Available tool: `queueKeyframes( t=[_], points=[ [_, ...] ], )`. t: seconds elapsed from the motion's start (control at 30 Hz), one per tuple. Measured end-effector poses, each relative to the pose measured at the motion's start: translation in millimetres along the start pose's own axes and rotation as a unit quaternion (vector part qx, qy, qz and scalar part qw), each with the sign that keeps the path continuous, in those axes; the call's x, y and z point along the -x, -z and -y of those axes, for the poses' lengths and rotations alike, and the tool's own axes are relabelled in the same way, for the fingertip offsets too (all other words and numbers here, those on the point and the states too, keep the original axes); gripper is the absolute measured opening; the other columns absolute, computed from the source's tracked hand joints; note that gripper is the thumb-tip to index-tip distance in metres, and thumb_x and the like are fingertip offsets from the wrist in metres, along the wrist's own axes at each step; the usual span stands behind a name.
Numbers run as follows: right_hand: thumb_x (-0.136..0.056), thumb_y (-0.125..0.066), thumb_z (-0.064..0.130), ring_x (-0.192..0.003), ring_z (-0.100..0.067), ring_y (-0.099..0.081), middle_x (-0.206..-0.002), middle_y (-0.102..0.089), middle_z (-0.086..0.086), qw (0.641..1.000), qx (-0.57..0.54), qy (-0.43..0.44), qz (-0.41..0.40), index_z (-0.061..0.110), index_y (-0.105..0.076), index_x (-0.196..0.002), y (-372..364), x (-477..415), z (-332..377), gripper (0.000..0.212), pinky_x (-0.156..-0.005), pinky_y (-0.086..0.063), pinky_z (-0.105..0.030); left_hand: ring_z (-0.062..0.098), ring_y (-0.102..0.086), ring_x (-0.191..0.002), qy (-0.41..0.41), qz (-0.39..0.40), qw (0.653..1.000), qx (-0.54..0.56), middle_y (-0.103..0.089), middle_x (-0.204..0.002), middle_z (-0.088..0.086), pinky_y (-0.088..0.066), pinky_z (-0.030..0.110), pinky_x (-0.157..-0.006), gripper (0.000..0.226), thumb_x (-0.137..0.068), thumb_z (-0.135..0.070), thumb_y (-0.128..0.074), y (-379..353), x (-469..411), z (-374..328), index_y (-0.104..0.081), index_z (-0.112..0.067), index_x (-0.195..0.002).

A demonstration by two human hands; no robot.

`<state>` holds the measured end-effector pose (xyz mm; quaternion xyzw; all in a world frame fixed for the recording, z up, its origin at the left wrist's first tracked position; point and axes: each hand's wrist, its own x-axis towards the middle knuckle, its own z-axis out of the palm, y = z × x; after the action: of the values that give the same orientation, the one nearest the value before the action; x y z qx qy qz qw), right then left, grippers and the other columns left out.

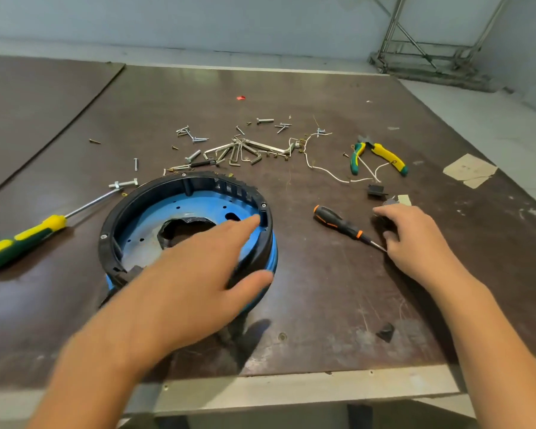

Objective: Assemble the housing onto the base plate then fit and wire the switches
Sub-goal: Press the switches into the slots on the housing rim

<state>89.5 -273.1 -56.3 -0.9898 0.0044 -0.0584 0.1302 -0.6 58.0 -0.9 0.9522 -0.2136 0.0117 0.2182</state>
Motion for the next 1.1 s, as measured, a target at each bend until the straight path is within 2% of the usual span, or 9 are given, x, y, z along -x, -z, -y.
queueKeyframes(
  t=[0.07,0.17,0.43,0.53,0.67,0.83,0.93,1.03,1.1],
  points=[
    [-0.087,-0.064,-0.001,-0.128,-0.031,-0.046,-0.138,-0.058,-0.005,1.000,-0.003,0.000,-0.024,0.014,-0.062,-0.132,-0.3,-0.3,-0.5,0.048,-0.105,-0.041,-0.044,0.011,-0.057,-0.112,0.020,-0.042,0.995,-0.086,-0.057,-0.121,-0.013,-0.049,0.030,-0.081,0.062,-0.091,-0.064,-0.031,-18.0,-16.5,-15.8,-0.029,-0.033,-0.145],
    [-0.088,-0.065,0.000,-0.126,-0.032,-0.047,-0.135,-0.061,-0.005,1.000,0.011,0.010,-0.018,0.014,-0.066,-0.127,-1.1,-1.4,-3.2,0.041,-0.105,-0.041,-0.043,0.018,-0.059,-0.079,0.034,-0.032,0.990,-0.132,-0.053,-0.087,-0.011,-0.048,0.035,-0.061,0.034,-0.099,-0.048,-0.038,-27.3,-27.6,-20.3,-0.035,-0.029,-0.127],
    [-0.089,-0.066,0.003,-0.117,-0.030,-0.050,-0.121,-0.067,-0.004,0.999,-0.032,0.000,-0.035,0.020,-0.068,-0.121,1.9,1.7,1.7,0.037,-0.097,-0.044,-0.043,0.019,-0.061,-0.102,0.049,0.131,0.989,0.048,-0.062,-0.116,-0.009,-0.051,0.045,-0.087,0.045,-0.093,-0.024,-0.054,-2.8,-13.4,5.2,-0.032,-0.045,-0.127],
    [-0.092,-0.063,0.008,-0.115,-0.030,-0.052,-0.120,-0.068,-0.004,0.998,-0.043,0.012,-0.038,0.021,-0.068,-0.120,0.9,3.7,2.0,0.031,-0.096,-0.043,-0.041,0.002,-0.059,-0.099,0.058,0.081,0.993,0.061,-0.057,-0.115,-0.023,-0.053,0.036,-0.086,0.032,-0.088,-0.052,-0.052,2.3,-12.7,6.4,-0.042,-0.045,-0.118],
    [-0.097,-0.057,0.010,-0.111,-0.031,-0.058,-0.117,-0.071,-0.007,0.995,-0.075,0.011,-0.072,0.015,-0.071,-0.118,-1.4,1.6,5.4,0.025,-0.095,-0.044,-0.040,0.016,-0.061,-0.110,0.101,-0.045,0.994,-0.008,-0.054,-0.135,-0.013,-0.052,0.043,-0.088,0.073,-0.086,-0.071,-0.039,-15.7,-24.7,-10.7,-0.025,-0.032,-0.146],
    [-0.099,-0.050,0.004,-0.107,-0.030,-0.060,-0.110,-0.072,-0.008,0.983,-0.126,0.008,-0.135,0.014,-0.072,-0.116,-2.9,2.6,6.8,0.029,-0.091,-0.043,-0.037,0.026,-0.065,-0.076,0.089,-0.060,0.976,-0.192,-0.062,-0.085,-0.003,-0.038,0.033,-0.055,0.062,-0.096,-0.061,-0.038,-41.9,-35.2,-24.2,-0.026,-0.023,-0.143],
    [-0.100,-0.048,0.008,-0.093,-0.020,-0.068,-0.101,-0.072,0.001,0.931,-0.322,-0.010,-0.170,0.026,-0.072,-0.108,3.2,2.7,16.5,0.031,-0.084,-0.053,-0.032,0.028,-0.063,-0.078,0.071,-0.011,0.991,-0.113,-0.063,-0.088,0.000,-0.050,0.039,-0.065,0.043,-0.099,-0.048,-0.041,-34.5,-31.6,-17.2,-0.026,-0.027,-0.134],
    [-0.101,-0.048,0.011,-0.072,-0.022,-0.072,-0.096,-0.074,-0.007,0.807,-0.585,0.018,-0.075,0.028,-0.072,-0.107,7.9,11.4,45.2,0.030,-0.068,-0.058,-0.026,0.022,-0.061,-0.082,0.053,0.134,0.989,0.015,-0.064,-0.091,-0.002,-0.051,0.045,-0.079,0.048,-0.099,-0.043,-0.045,-15.6,-21.9,-6.3,-0.017,-0.037,-0.138],
    [-0.101,-0.052,0.015,-0.071,-0.024,-0.071,-0.097,-0.074,-0.010,0.756,-0.652,0.049,-0.002,0.023,-0.069,-0.115,5.4,17.9,60.8,0.024,-0.063,-0.056,-0.024,0.012,-0.058,-0.077,0.041,0.194,0.979,0.047,-0.063,-0.084,-0.004,-0.049,0.038,-0.079,0.054,-0.098,-0.042,-0.049,-3.1,-16.0,0.2,-0.016,-0.044,-0.141]
  ],
)
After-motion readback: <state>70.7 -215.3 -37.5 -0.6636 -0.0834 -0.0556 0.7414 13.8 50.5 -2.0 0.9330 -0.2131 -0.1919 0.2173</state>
